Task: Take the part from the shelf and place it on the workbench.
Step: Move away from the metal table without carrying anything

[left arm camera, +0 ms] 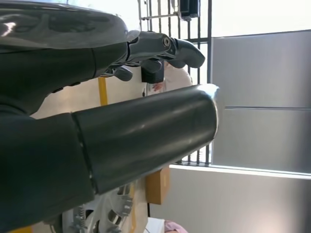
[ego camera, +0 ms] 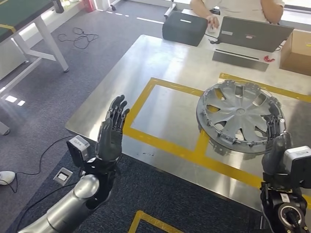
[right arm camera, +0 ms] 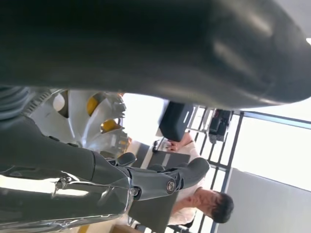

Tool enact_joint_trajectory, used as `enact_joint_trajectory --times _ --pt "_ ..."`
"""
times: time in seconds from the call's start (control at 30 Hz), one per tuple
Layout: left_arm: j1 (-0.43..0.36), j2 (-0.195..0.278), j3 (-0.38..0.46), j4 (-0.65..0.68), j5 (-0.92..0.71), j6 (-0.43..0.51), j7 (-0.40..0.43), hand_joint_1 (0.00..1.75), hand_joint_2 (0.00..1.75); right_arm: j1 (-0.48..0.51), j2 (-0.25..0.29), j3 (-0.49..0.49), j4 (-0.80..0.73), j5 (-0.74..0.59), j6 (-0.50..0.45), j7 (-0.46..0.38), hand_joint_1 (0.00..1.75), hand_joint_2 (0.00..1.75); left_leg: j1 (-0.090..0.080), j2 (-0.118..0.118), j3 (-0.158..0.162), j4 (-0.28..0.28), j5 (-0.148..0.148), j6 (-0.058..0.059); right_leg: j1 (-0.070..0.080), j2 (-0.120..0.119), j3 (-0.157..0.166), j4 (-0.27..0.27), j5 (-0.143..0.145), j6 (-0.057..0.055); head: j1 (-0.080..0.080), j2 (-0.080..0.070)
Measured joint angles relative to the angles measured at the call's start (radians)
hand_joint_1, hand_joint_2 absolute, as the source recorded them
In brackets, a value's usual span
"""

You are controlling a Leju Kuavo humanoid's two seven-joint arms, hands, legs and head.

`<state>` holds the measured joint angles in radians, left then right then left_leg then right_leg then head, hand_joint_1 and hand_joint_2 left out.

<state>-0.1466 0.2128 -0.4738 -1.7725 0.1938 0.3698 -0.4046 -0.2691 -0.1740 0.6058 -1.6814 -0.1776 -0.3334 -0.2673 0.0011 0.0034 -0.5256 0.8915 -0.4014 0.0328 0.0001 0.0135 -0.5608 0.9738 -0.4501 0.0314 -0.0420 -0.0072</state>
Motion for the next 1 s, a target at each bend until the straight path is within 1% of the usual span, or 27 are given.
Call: enact_joint_trajectory --times 0.03,0.07,0.1,0.13,0.17,0.2,0.23,0.27,0.3,0.33,0.37,0.43,0.47,0.5,0.53,0.6,0.63,0.67,0.7,0.73,0.77,0.8,0.83,0.87,0.93,0.97,1.0 --pt "0.001 0.000 0.000 -0.001 0.002 0.000 0.000 0.00 0.00 0.004 0.000 0.004 -0.004 0.000 0.001 -0.001 0.00 0.00 0.003 0.003 0.004 -0.006 0.003 0.000 -0.004 -0.001 -0.026 0.059 -0.034 0.003 0.002 0.000" --pt "0.001 0.000 0.000 -0.001 0.003 0.000 -0.001 0.00 0.00 0.010 0.000 0.008 -0.008 0.000 0.002 -0.001 0.00 0.00 0.003 0.003 0.005 -0.008 0.004 0.001 -0.008 -0.002 -0.056 0.132 -0.069 0.008 0.004 0.000" --pt "0.002 0.000 0.000 -0.001 0.005 0.001 -0.001 0.00 0.00 0.018 0.000 0.013 -0.010 0.000 0.002 -0.001 0.00 0.00 0.004 0.004 0.005 -0.007 0.004 0.001 -0.014 -0.002 -0.085 0.200 -0.095 0.013 0.004 0.000" --pt "0.003 0.000 0.000 -0.001 0.006 0.000 -0.001 0.00 0.00 0.025 0.000 0.016 -0.012 0.000 0.002 0.000 0.00 0.00 0.005 0.004 0.004 -0.005 0.004 0.000 -0.020 -0.003 -0.103 0.240 -0.104 0.018 0.004 0.000" --pt "0.003 0.000 0.000 -0.001 0.008 0.000 -0.001 0.00 0.00 0.030 0.000 0.018 -0.013 0.000 0.000 0.000 0.00 0.00 0.007 0.004 0.004 -0.002 0.002 -0.003 -0.026 -0.004 -0.102 0.240 -0.093 0.024 0.004 0.000" --pt "0.002 0.000 0.000 -0.001 0.010 0.000 -0.001 0.00 0.00 0.033 0.000 0.021 -0.015 0.001 -0.001 0.001 0.00 0.00 0.010 0.004 0.004 0.004 -0.001 -0.008 -0.034 -0.006 -0.080 0.199 -0.064 0.030 0.004 0.000" --pt "0.002 0.000 0.000 -0.001 0.012 -0.001 -0.001 0.00 0.00 0.035 0.000 0.023 -0.018 0.002 -0.002 0.001 0.00 0.00 0.014 0.004 0.003 0.012 -0.006 -0.016 -0.041 -0.009 -0.045 0.127 -0.030 0.038 0.004 0.000" --pt "0.001 0.000 0.000 -0.001 0.014 -0.001 -0.001 0.00 0.00 0.035 0.000 0.026 -0.021 0.002 -0.004 0.001 0.00 0.00 0.015 0.004 0.000 0.023 -0.012 -0.025 -0.043 -0.009 -0.012 0.061 -0.006 0.044 0.006 0.000" --pt "-0.001 0.000 0.000 -0.001 0.015 -0.002 -0.001 0.00 0.00 0.036 0.000 0.028 -0.024 0.002 -0.005 0.001 0.00 0.00 0.016 0.003 -0.007 0.035 -0.016 -0.034 -0.045 -0.007 0.013 0.012 0.009 0.042 0.007 0.000" --pt "-0.003 0.000 0.000 -0.001 0.016 -0.002 -0.002 0.00 0.00 0.037 0.000 0.031 -0.027 0.002 -0.006 0.001 0.00 0.00 0.016 0.002 -0.014 0.044 -0.016 -0.043 -0.043 -0.004 0.022 -0.010 0.011 0.037 0.005 0.000" --pt "-0.004 0.000 0.000 -0.001 0.017 -0.003 -0.003 0.00 0.00 0.039 0.000 0.033 -0.029 0.002 -0.007 0.002 0.00 0.00 0.015 0.001 -0.022 0.049 -0.014 -0.050 -0.039 0.000 0.019 -0.008 0.009 0.028 0.003 0.000" --pt "-0.005 0.000 -0.001 -0.001 0.020 -0.004 -0.004 0.00 0.00 0.042 0.000 0.035 -0.033 0.003 -0.012 0.004 0.00 0.00 0.019 0.001 -0.033 0.054 -0.012 -0.062 -0.035 0.001 0.008 -0.003 0.017 0.007 -0.004 0.000" --pt "-0.005 0.000 -0.001 -0.001 0.023 -0.006 -0.005 0.00 0.00 0.043 0.000 0.035 -0.035 0.003 -0.014 0.005 0.00 0.00 0.022 0.001 -0.041 0.068 -0.026 -0.066 -0.033 0.001 0.003 -0.003 0.022 -0.002 -0.006 0.000" --pt "-0.006 0.001 -0.001 -0.001 0.024 -0.007 -0.005 0.00 0.00 0.043 0.000 0.035 -0.038 0.004 -0.017 0.006 0.00 0.00 0.023 0.001 -0.056 0.101 -0.053 -0.068 -0.032 0.001 -0.003 -0.005 0.028 -0.011 -0.008 0.000" --pt "-0.007 0.001 -0.001 -0.001 0.026 -0.009 -0.006 0.00 0.00 0.043 0.000 0.035 -0.042 0.005 -0.019 0.007 0.00 0.00 0.024 0.001 -0.079 0.157 -0.093 -0.068 -0.030 0.000 -0.010 -0.006 0.033 -0.019 -0.012 0.000" --pt "-0.009 0.001 -0.001 -0.001 0.029 -0.011 -0.007 0.00 0.00 0.044 0.000 0.036 -0.045 0.007 -0.019 0.010 0.00 0.00 0.022 0.001 -0.135 0.296 -0.172 -0.065 -0.022 0.000 -0.026 -0.006 0.044 -0.029 -0.020 0.000" --pt "-0.009 0.001 -0.001 -0.001 0.030 -0.011 -0.007 0.00 0.00 0.045 0.000 0.037 -0.045 0.008 -0.019 0.010 0.00 0.00 0.019 0.001 -0.152 0.345 -0.193 -0.061 -0.017 -0.001 -0.034 -0.006 0.049 -0.033 -0.022 0.000" --pt "-0.009 0.001 -0.001 0.000 0.031 -0.010 -0.008 0.00 0.00 0.046 0.000 0.037 -0.045 0.008 -0.018 0.011 0.00 0.00 0.015 0.001 -0.150 0.356 -0.194 -0.055 -0.013 -0.001 -0.042 -0.006 0.056 -0.035 -0.024 0.000" --pt "-0.009 0.001 -0.001 0.000 0.032 -0.010 -0.008 0.00 0.00 0.047 0.000 0.038 -0.045 0.009 -0.016 0.011 0.00 0.00 0.009 0.000 -0.126 0.326 -0.177 -0.047 -0.010 0.000 -0.049 -0.005 0.062 -0.036 -0.024 0.000" --pt "-0.010 0.001 -0.001 0.000 0.033 -0.010 -0.008 0.00 0.00 0.047 0.000 0.038 -0.045 0.009 -0.015 0.011 0.00 0.00 0.002 0.000 -0.083 0.261 -0.149 -0.038 -0.008 0.000 -0.055 -0.005 0.068 -0.036 -0.025 0.000" --pt "-0.012 0.001 -0.002 0.000 0.033 -0.010 -0.009 0.00 0.00 0.047 0.000 0.038 -0.046 0.009 -0.013 0.011 0.00 0.00 -0.006 0.000 -0.032 0.179 -0.123 -0.028 -0.007 0.001 -0.060 -0.005 0.075 -0.035 -0.025 0.000" --pt "-0.015 0.001 -0.002 0.000 0.033 -0.010 -0.010 0.00 0.00 0.047 0.000 0.039 -0.047 0.009 -0.012 0.011 0.00 0.00 -0.014 0.001 0.006 0.112 -0.102 -0.021 -0.006 0.001 -0.063 -0.006 0.081 -0.033 -0.025 0.000" --pt "-0.018 0.001 -0.002 0.000 0.033 -0.009 -0.011 0.00 0.00 0.047 0.000 0.039 -0.048 0.010 -0.012 0.011 0.00 0.00 -0.019 0.001 0.030 0.068 -0.090 -0.015 -0.007 0.001 -0.066 -0.006 0.087 -0.029 -0.025 0.000" --pt "-0.020 0.001 -0.002 0.000 0.033 -0.008 -0.013 0.00 0.00 0.047 0.000 0.039 -0.049 0.010 -0.012 0.011 0.00 0.00 -0.024 0.001 0.037 0.049 -0.086 -0.011 -0.007 0.001 -0.068 -0.006 0.093 -0.024 -0.025 0.000" --pt "-0.020 0.001 -0.002 0.000 0.033 -0.006 -0.015 0.00 0.00 0.047 0.000 0.040 -0.048 0.010 -0.011 0.011 0.00 0.00 -0.025 0.003 0.031 0.044 -0.070 -0.004 -0.008 0.000 -0.071 -0.010 0.105 -0.013 -0.025 0.000" --pt "-0.019 0.001 -0.002 0.000 0.034 -0.005 -0.015 0.00 0.00 0.047 0.000 0.040 -0.048 0.010 -0.011 0.011 0.00 0.00 -0.023 0.005 0.028 0.039 -0.060 -0.001 -0.007 0.000 -0.076 -0.006 0.099 -0.008 -0.024 0.000" --pt "-0.020 0.000 -0.002 0.000 0.034 -0.004 -0.015 0.00 0.00 0.047 0.000 0.040 -0.048 0.010 -0.011 0.011 0.00 0.00 -0.020 0.007 0.023 0.033 -0.048 0.003 -0.006 0.000 -0.086 0.013 0.076 -0.004 -0.020 0.000"
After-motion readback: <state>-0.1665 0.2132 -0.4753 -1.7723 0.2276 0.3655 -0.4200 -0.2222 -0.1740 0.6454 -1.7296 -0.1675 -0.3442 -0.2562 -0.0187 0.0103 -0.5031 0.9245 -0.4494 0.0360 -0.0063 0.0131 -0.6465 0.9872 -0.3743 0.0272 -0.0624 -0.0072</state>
